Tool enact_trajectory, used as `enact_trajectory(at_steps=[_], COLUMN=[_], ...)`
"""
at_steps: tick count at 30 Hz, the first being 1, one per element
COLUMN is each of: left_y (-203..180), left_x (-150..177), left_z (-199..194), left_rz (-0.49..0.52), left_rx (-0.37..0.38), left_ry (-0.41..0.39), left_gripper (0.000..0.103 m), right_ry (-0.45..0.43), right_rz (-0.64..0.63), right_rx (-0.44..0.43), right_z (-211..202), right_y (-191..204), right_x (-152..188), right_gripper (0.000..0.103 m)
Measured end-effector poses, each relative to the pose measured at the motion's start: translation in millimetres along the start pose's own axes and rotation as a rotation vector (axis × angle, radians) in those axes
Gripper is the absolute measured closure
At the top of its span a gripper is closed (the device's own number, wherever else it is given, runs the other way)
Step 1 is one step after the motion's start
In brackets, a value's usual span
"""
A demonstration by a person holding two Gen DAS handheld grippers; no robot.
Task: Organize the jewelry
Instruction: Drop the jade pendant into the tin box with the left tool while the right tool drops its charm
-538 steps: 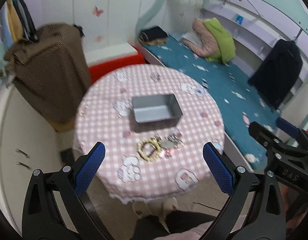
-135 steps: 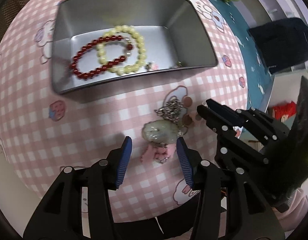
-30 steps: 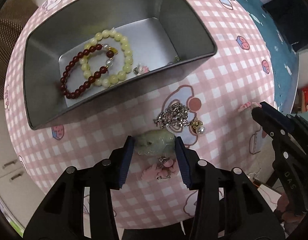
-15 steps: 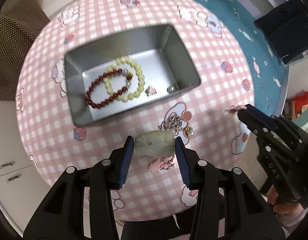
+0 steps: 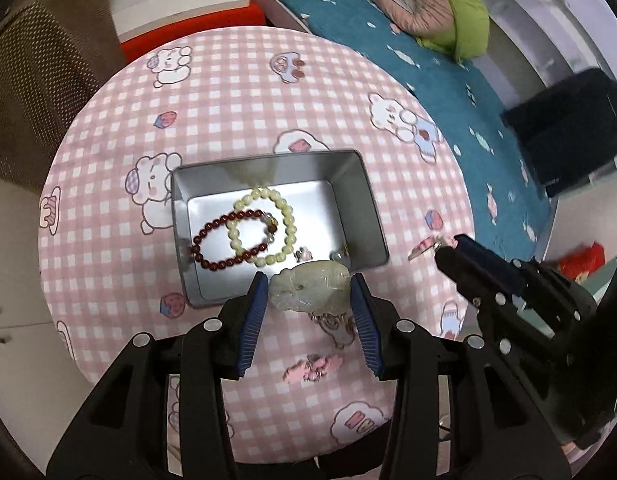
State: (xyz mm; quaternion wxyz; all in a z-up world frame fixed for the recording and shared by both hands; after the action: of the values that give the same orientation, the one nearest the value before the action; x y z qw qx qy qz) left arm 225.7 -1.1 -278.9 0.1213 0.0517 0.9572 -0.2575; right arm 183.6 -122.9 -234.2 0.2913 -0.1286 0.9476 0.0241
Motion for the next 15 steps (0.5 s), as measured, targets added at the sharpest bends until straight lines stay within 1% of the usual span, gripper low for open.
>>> enact_trajectory(at_steps=[6, 10, 15], left_y=[12, 18, 21], left_x=[-12, -19, -30], left_z=[2, 10, 20], left_rz=[-0.054, -0.084, -0.093], left_rx=[0.023, 0.034, 0.044], left_ry=[-0.028, -0.031, -0.032], left_gripper=[0.06, 0.06, 0.06], right_ry=[0.015, 0.052, 0.086], right_rz=[-0.055, -0.095, -0.121], right_rx=[-0.037, -0.054, -0.069], right_z=[15, 32, 46], right_y=[13, 21, 25], right_x=[-10, -12, -13], right_gripper=[0.089, 0.088, 0.087])
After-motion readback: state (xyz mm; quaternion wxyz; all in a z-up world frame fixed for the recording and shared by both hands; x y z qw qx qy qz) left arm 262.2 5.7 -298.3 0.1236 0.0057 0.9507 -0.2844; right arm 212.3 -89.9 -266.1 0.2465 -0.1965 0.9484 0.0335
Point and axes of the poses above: each gripper's, at about its wrist camera, not at the fingertips, and z roughly the way its jaws point, y to its left, x to its underside, the point moved 6 cm from there along z, roughly the way its jaws point, and after that the axes turned 13 degrees about x, right-handed, at the moved point
